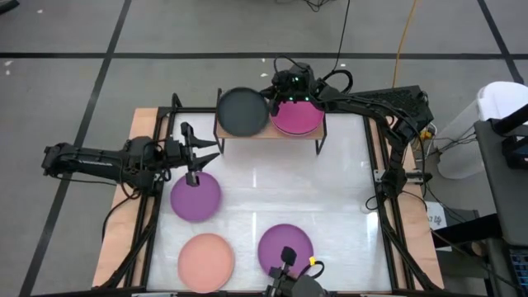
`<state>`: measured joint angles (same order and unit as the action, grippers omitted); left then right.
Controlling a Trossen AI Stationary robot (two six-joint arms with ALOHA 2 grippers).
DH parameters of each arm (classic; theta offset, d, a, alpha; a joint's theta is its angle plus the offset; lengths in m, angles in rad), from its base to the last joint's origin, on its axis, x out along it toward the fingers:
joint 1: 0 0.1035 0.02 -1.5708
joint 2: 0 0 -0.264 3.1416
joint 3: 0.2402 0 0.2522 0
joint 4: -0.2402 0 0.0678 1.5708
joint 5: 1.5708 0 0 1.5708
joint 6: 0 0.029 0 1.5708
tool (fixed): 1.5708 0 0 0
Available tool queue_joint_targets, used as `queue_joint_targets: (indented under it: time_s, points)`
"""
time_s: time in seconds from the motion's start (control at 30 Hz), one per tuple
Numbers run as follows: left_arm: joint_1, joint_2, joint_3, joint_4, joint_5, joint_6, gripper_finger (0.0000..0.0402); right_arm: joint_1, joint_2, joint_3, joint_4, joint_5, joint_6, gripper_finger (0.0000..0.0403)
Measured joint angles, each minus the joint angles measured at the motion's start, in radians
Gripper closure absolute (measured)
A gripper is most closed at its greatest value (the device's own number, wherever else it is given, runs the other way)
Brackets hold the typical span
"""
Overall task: Place and stack plates onto a shelf
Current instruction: Put the black plate on the shelf, then stack the top purple plate on top of the black plate on the shelf
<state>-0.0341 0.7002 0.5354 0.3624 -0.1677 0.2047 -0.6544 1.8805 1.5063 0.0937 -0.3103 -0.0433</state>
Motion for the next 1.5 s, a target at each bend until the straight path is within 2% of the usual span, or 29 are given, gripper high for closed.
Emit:
queue_joint_targets:
  time_s: [0.43, 0.67, 0.8, 0.93, 1.07, 1.3, 1.4, 1.5]
  points:
    - [0.001, 0.000, 0.000, -0.012, -0.013, 0.010, 0.0248, 0.001, -0.024, -0.001, -0.001, -0.008, -0.014, 0.0369]
    - [0.001, 0.032, -0.001, -0.126, -0.102, -0.040, 0.0248, 0.009, -0.196, -0.001, -0.131, -0.132, -0.096, 0.0369]
    - [0.001, 0.092, 0.033, -0.265, -0.122, -0.096, 0.0248, 0.047, -0.341, -0.018, -0.263, -0.137, -0.180, 0.0369]
    - [0.001, 0.175, 0.112, -0.480, -0.124, -0.192, 0.0248, 0.109, -0.507, -0.133, -0.274, -0.137, -0.207, 0.0369]
    - [0.001, 0.284, 0.201, -0.689, -0.124, -0.329, 0.0248, 0.181, -0.675, -0.310, -0.204, -0.129, -0.189, 0.0369]
    - [-0.018, 0.508, 0.381, -1.091, -0.089, -0.662, 0.0248, 0.302, -0.941, -0.657, -0.005, 0.000, -0.150, 0.0369]
    - [-0.035, 0.600, 0.437, -1.182, -0.065, -0.796, 0.0248, 0.352, -1.025, -0.766, 0.065, 0.057, -0.149, 0.0369]
    - [-0.047, 0.677, 0.462, -1.187, -0.012, -0.914, 0.0248, 0.397, -1.079, -0.836, 0.078, 0.118, -0.148, 0.0367]
